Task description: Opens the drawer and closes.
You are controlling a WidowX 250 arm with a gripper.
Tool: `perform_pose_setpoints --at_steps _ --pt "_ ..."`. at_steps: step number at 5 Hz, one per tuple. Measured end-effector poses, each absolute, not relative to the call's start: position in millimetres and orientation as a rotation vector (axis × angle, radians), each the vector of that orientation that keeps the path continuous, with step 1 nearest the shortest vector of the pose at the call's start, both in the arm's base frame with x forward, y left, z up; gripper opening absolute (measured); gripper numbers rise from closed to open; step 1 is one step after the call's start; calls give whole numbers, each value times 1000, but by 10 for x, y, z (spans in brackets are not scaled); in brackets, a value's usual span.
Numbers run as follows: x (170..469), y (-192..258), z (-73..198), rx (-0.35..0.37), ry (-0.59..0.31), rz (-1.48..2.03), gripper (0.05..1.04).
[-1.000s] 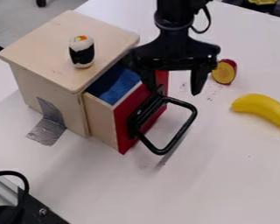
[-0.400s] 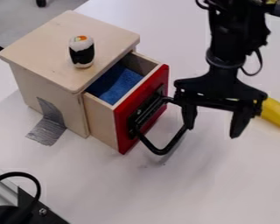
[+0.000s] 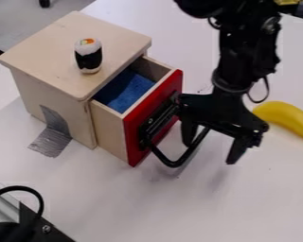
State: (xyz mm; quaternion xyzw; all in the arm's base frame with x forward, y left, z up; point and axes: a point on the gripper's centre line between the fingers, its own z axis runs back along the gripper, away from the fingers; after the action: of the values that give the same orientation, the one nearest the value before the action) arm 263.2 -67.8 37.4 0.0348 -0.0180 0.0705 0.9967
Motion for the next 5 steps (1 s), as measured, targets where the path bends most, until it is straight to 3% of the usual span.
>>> perform_pose_setpoints --at_steps 1,2,4,5 --pt "2640 -597 369 72 -33 135 997" --pt "2631 -554 149 86 29 141 961" --pt "2682 -546 -19 95 65 158 381" --pt "2682 -545 17 89 48 151 230"
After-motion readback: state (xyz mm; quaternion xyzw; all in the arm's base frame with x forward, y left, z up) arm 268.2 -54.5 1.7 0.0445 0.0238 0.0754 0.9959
